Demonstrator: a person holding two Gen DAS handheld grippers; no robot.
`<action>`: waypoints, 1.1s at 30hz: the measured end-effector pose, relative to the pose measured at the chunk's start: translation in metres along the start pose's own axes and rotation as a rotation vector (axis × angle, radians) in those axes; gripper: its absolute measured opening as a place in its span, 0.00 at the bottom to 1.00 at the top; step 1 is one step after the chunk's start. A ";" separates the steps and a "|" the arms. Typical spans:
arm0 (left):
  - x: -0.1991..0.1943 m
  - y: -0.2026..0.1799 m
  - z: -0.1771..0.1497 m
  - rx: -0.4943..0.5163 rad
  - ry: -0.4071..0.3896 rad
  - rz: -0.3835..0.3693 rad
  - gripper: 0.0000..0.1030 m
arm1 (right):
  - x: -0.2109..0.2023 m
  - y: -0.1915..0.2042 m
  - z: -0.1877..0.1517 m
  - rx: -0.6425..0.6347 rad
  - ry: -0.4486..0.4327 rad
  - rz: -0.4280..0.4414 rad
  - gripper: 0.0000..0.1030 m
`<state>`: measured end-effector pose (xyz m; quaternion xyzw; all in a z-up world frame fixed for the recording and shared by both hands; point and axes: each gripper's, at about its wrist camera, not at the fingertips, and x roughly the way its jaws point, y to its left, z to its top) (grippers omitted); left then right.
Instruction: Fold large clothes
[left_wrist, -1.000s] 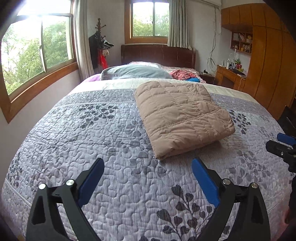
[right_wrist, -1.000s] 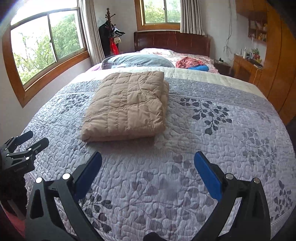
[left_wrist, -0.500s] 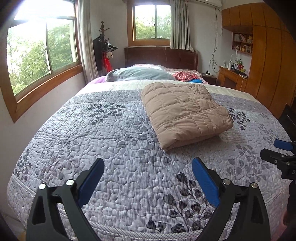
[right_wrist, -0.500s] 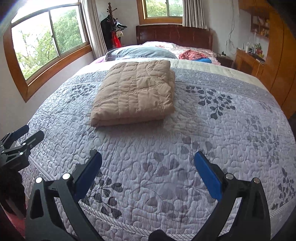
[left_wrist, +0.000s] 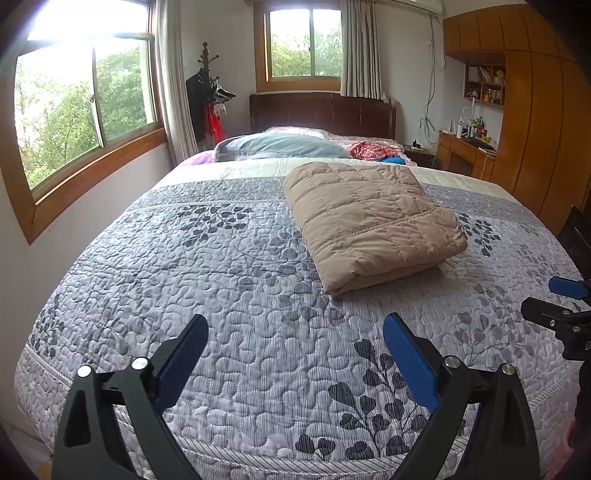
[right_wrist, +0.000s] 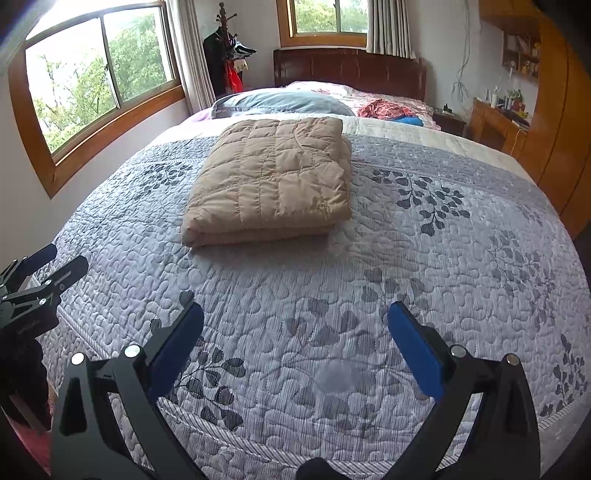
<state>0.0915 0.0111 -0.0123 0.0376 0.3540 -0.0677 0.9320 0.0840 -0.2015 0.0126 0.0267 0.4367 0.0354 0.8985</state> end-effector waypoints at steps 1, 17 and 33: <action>0.001 0.000 0.000 0.001 0.000 0.001 0.93 | 0.000 0.000 0.000 0.001 0.001 0.002 0.96; 0.003 -0.002 0.000 0.005 0.010 -0.012 0.93 | 0.004 -0.005 0.001 0.004 0.005 0.019 0.96; 0.005 -0.002 -0.001 0.010 0.015 -0.022 0.93 | 0.006 -0.006 0.001 0.007 0.008 0.020 0.96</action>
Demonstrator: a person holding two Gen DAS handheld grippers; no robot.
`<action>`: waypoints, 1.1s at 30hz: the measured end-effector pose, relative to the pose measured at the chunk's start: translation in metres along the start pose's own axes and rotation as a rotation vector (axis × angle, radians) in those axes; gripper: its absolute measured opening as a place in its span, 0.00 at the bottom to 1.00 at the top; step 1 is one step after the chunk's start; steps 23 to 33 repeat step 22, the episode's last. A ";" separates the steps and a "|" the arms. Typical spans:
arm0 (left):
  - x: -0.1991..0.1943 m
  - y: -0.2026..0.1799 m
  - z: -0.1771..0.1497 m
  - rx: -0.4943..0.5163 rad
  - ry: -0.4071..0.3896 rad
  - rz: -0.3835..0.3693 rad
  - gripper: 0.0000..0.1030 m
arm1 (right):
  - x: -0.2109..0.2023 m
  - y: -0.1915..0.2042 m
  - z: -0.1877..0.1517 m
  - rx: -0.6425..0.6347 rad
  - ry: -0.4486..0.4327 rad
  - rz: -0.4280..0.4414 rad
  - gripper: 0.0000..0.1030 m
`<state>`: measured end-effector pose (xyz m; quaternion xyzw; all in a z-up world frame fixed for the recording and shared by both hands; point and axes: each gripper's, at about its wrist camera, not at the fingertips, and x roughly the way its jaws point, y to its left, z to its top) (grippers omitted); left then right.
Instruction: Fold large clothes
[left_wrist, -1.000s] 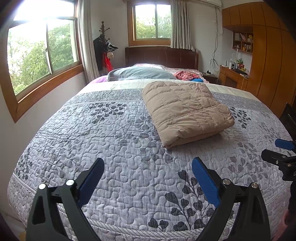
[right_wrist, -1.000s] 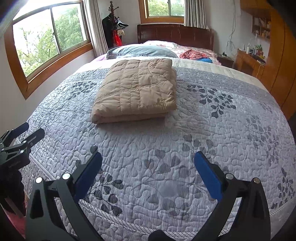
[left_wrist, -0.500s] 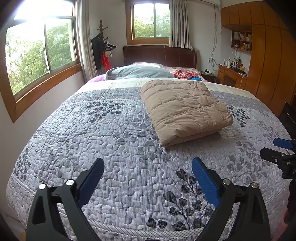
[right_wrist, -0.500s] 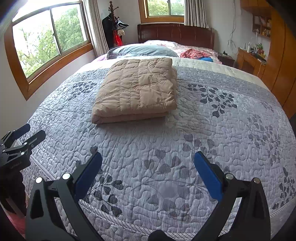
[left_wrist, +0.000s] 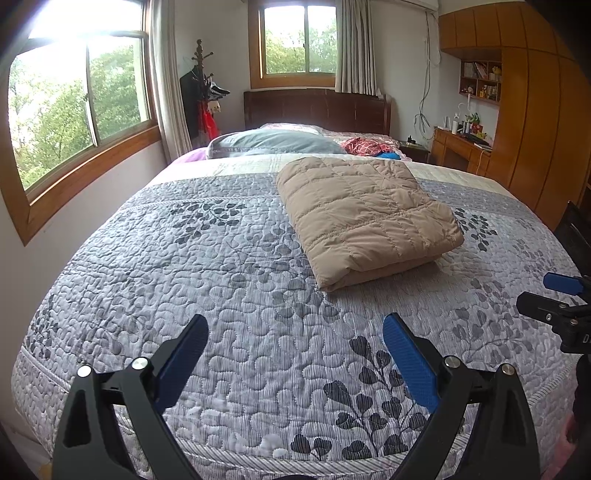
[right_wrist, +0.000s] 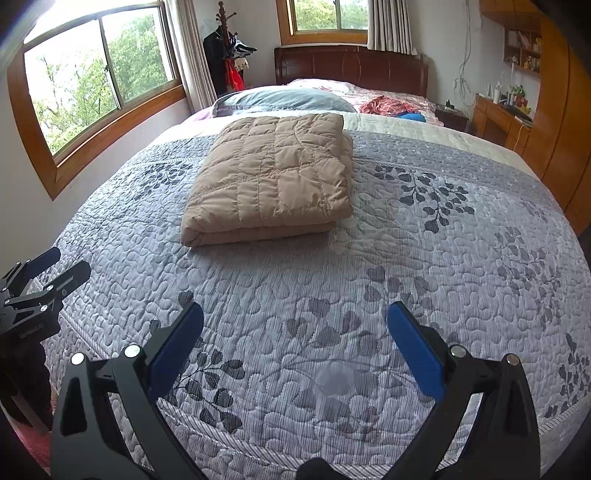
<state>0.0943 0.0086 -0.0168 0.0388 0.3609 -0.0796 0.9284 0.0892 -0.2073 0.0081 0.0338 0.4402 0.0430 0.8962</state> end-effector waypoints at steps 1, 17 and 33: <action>0.000 0.000 0.000 0.000 0.000 0.001 0.93 | 0.000 0.000 0.000 -0.001 0.000 0.000 0.96; 0.001 0.003 0.000 -0.006 -0.001 -0.005 0.93 | 0.004 -0.005 0.002 -0.002 0.003 0.009 0.96; 0.001 0.003 0.001 -0.005 -0.001 -0.009 0.93 | 0.005 -0.006 0.002 -0.002 0.003 0.010 0.96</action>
